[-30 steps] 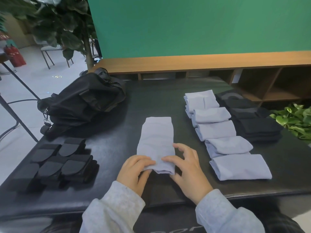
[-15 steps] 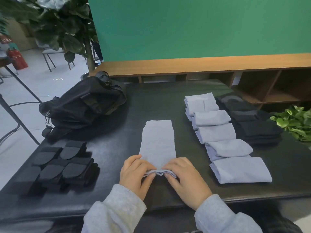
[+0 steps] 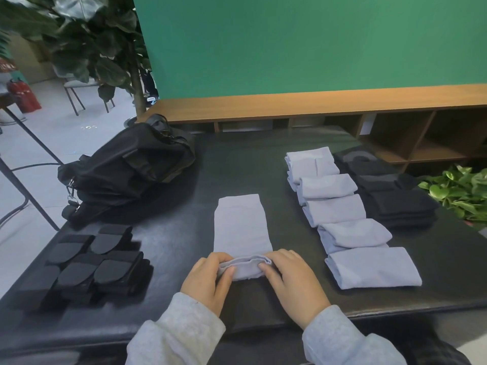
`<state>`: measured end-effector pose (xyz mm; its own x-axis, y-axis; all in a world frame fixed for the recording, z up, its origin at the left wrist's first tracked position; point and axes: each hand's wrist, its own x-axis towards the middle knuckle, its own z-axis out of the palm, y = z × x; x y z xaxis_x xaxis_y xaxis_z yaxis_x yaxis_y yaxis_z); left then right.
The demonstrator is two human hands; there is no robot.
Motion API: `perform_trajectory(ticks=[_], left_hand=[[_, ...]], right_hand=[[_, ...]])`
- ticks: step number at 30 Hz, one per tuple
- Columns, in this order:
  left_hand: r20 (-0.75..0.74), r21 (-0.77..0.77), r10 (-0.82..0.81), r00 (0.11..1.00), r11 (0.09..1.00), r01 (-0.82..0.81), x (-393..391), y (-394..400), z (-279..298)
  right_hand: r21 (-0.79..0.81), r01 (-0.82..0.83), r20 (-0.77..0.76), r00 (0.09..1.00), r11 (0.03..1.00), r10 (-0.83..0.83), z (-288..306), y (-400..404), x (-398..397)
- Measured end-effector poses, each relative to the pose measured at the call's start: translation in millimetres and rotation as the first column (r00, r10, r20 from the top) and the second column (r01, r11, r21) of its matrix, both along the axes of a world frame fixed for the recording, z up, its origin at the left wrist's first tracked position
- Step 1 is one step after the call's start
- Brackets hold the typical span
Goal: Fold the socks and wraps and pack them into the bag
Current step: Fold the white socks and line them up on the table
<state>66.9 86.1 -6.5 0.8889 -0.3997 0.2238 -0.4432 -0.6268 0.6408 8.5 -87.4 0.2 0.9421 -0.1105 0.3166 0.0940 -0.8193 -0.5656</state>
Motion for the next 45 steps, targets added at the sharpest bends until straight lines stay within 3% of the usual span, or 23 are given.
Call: perform_trajectory(ticks=[13,20,27,32,38,45], left_hand=[[0.136,-0.102,0.093,0.986,0.992,-0.079,-4.2,-3.3,1.8],[0.069,-0.038,0.116,0.991,0.993,-0.114,-3.2,-6.1,6.4],[-0.156,-0.087,0.112,0.981,0.988,-0.127,0.1,-5.2,10.5],[-0.12,-0.097,0.094,0.988,0.99,-0.106,0.6,0.1,8.7],[-0.176,-0.207,0.122,0.977,0.966,-0.157,0.9,-1.0,1.9],[-0.162,-0.245,0.133,0.978,0.955,-0.17,1.1,-5.3,2.4]], right_hand=[[0.129,0.167,-0.046,0.986,0.977,-0.162,5.4,3.7,1.8],[0.09,0.217,-0.067,0.975,0.972,-0.211,5.0,5.2,5.4],[0.122,0.169,-0.074,0.984,0.978,-0.161,6.3,5.2,0.7],[-0.05,0.075,-0.064,0.995,0.996,-0.078,1.4,6.2,-2.4],[0.072,0.101,-0.08,0.992,0.992,-0.095,4.4,4.0,-3.3],[0.081,0.17,-0.084,0.983,0.982,-0.163,3.7,4.8,2.5]])
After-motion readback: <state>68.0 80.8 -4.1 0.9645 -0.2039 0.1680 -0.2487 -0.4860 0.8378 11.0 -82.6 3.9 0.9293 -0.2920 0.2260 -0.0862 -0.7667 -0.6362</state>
